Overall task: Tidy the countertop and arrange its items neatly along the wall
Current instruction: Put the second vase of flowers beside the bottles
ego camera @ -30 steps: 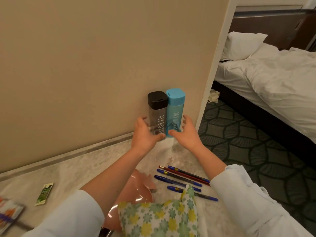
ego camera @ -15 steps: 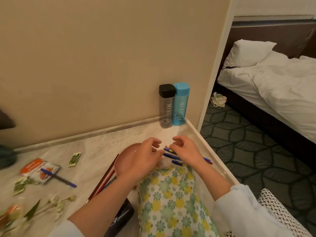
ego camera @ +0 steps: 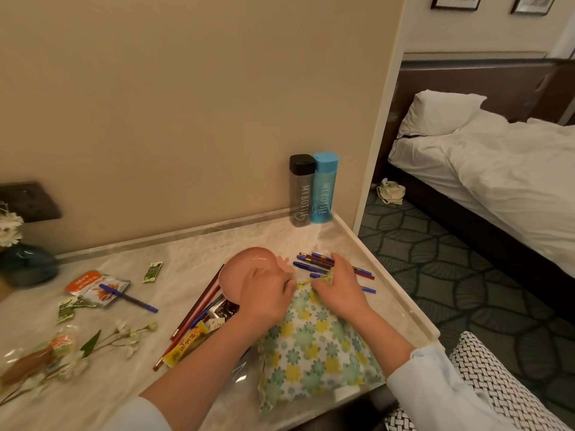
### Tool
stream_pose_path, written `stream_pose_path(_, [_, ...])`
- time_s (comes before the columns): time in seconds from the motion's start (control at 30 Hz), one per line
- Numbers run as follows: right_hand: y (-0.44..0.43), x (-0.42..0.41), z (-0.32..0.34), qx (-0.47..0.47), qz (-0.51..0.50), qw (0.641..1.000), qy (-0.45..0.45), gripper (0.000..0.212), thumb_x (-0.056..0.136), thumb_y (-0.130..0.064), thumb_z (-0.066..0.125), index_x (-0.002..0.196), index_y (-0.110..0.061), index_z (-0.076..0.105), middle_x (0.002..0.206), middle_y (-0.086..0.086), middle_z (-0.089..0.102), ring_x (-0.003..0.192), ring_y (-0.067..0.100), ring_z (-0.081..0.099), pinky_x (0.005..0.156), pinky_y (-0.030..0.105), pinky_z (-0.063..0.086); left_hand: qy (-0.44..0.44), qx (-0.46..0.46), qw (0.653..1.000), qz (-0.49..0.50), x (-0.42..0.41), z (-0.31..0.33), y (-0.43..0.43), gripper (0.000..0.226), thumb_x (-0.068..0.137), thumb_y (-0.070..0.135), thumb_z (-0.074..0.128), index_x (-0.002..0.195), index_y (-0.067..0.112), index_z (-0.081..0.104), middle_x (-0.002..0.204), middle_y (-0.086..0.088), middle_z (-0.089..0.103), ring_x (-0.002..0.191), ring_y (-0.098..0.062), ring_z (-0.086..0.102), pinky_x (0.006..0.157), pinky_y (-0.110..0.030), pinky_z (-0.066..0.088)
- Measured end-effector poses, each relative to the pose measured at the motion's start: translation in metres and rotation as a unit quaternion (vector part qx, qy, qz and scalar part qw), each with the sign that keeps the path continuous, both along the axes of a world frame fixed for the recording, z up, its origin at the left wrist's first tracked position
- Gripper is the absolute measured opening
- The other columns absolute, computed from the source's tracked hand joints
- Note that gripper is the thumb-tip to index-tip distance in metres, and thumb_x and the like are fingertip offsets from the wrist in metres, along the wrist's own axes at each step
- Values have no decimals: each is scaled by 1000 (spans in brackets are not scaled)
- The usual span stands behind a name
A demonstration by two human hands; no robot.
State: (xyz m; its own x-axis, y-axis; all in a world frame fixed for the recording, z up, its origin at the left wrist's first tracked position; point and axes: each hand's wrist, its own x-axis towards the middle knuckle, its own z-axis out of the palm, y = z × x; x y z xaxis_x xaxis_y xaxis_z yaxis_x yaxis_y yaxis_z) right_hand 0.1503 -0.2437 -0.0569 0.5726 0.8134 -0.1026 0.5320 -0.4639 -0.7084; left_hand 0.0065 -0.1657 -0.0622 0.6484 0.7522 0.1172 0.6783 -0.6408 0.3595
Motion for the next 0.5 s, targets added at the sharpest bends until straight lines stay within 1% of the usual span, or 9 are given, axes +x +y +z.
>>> stream_pose_path(0.03, [-4, -3, -1, -10, 5, 1000, -8, 74, 87, -31, 62, 150, -14, 26, 154, 6, 30, 142, 22, 29, 114, 36, 29, 5, -6, 1000, 1, -2, 1, -3, 30, 99, 35, 37, 90, 31, 66, 99, 6, 68, 98, -19, 58, 107, -44, 31])
stream_pose_path(0.07, [-8, -6, -1, -22, 11, 999, -21, 74, 87, -33, 61, 150, -15, 27, 155, 6, 28, 144, 22, 27, 116, 37, 28, 8, -14, 1000, 2, -4, 2, -7, 31, 99, 35, 37, 106, 31, 66, 111, 6, 67, 108, -19, 56, 113, -45, 25])
stream_pose_path(0.1, [-12, -9, -1, -31, 17, 999, -33, 73, 87, -36, 60, 150, -16, 28, 156, 7, 27, 145, 22, 24, 118, 38, 26, 10, -19, 1000, 2, -8, 2, -11, 33, 99, 35, 37, 120, 31, 62, 120, 6, 64, 116, -19, 53, 116, -45, 20])
stream_pose_path(0.13, [-16, -12, 0, -38, 22, 998, -43, 71, 88, -37, 58, 149, -16, 29, 157, 8, 25, 146, 23, 21, 119, 39, 24, 10, -19, 1000, -1, -12, 4, -15, 36, 99, 34, 38, 129, 30, 58, 127, 5, 60, 121, -19, 49, 117, -44, 17])
stream_pose_path(0.17, [-19, -16, 3, -41, 29, 998, -49, 69, 89, -37, 58, 149, -17, 31, 158, 9, 24, 147, 23, 18, 119, 39, 21, 5, -17, 1000, -3, -17, 5, -18, 37, 99, 34, 39, 133, 29, 54, 131, 5, 57, 124, -19, 47, 116, -42, 17])
stream_pose_path(0.23, [-22, -24, 9, -31, 46, 996, -64, 65, 89, -36, 57, 147, -17, 36, 156, 9, 28, 147, 24, 18, 119, 39, 19, -14, -19, 1000, 1, -31, 8, -24, 40, 98, 34, 43, 136, 26, 51, 135, 3, 53, 126, -20, 45, 113, -38, 24])
stream_pose_path(0.3, [-25, -32, 14, -14, 63, 995, -77, 59, 88, -35, 57, 143, -18, 43, 149, 6, 40, 144, 25, 25, 118, 42, 23, -22, -27, 999, 9, -44, 9, -26, 42, 97, 34, 46, 137, 22, 51, 136, 0, 52, 126, -22, 46, 107, -37, 35])
stream_pose_path(0.4, [-25, -49, 21, -10, 80, 994, -79, 51, 88, -35, 57, 137, -22, 49, 142, 2, 48, 137, 22, 35, 116, 45, 25, -38, -47, 998, 26, -68, 9, -31, 44, 95, 32, 49, 138, 20, 50, 136, -1, 51, 122, -21, 50, 99, -38, 44])
stream_pose_path(0.5, [-22, -63, 26, -4, 93, 992, -85, 50, 88, -36, 57, 136, -26, 49, 141, 0, 51, 136, 21, 39, 118, 47, 16, -60, -66, 995, 46, -86, 10, -32, 41, 96, 28, 49, 137, 23, 50, 135, -2, 51, 117, -22, 53, 91, -37, 48])
